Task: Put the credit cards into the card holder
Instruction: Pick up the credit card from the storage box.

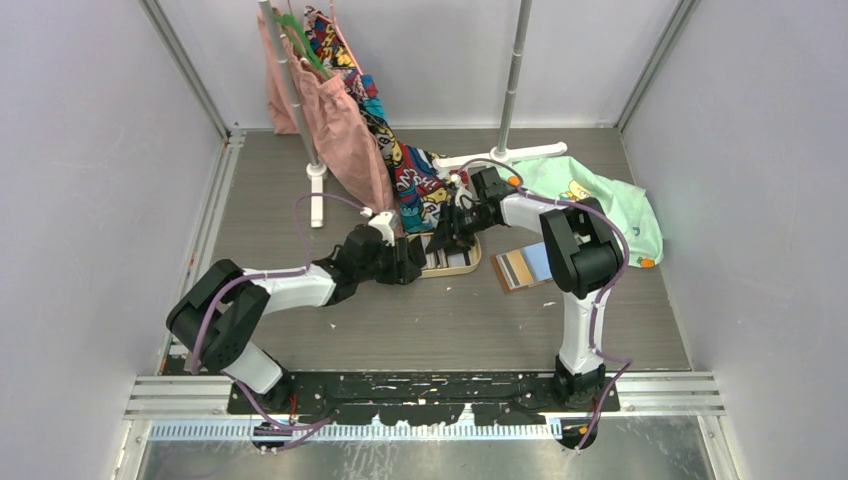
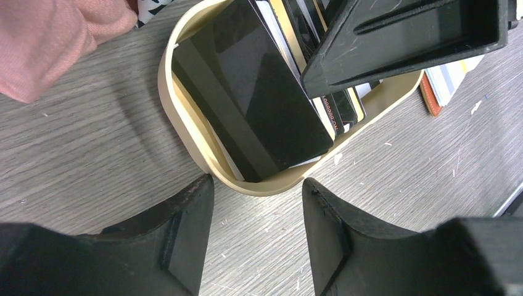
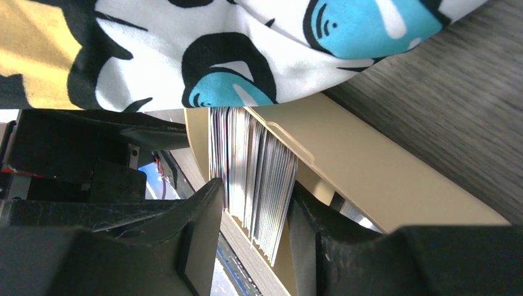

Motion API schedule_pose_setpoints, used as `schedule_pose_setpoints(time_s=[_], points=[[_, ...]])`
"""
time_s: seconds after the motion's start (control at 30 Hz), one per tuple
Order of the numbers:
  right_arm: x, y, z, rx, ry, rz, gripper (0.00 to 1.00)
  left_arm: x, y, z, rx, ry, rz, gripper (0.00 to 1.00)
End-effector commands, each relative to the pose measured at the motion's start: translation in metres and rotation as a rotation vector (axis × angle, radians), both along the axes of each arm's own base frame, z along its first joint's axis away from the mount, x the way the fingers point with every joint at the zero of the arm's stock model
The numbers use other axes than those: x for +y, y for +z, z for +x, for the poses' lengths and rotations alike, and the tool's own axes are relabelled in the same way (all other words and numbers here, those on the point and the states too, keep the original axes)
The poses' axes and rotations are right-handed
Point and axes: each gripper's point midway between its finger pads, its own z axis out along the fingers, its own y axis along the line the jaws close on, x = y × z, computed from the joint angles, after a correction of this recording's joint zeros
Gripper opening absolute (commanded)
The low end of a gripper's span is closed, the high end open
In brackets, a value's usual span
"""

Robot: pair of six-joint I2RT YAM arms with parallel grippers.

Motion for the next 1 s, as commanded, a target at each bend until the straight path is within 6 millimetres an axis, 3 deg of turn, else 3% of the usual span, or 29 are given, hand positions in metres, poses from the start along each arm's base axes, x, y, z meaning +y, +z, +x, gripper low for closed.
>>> schedule_pose_setpoints(time_s=[0.0,0.17,0.37,0.97], points=[[0.003,0.025,0.004,-0.071,0.039,0.023,0.47,-0.007,0.033,0.015,-0.085,0.001,-0.055,0.55],[-0.007,0.040,0.008,-0.100,0.025,0.041,0.46,-0.005,0.037,0.014,-0.093,0.002,-0.054,0.55],[-0.016,0.044,0.013,-0.082,-0.005,0.065,0.45,-0.004,0.039,0.013,-0.094,0.001,-0.056,0.55],[-0.048,0.034,0.027,-0.092,-0.080,-0.046,0.36,-0.001,0.042,0.010,-0.101,0.006,-0.057,0.55]])
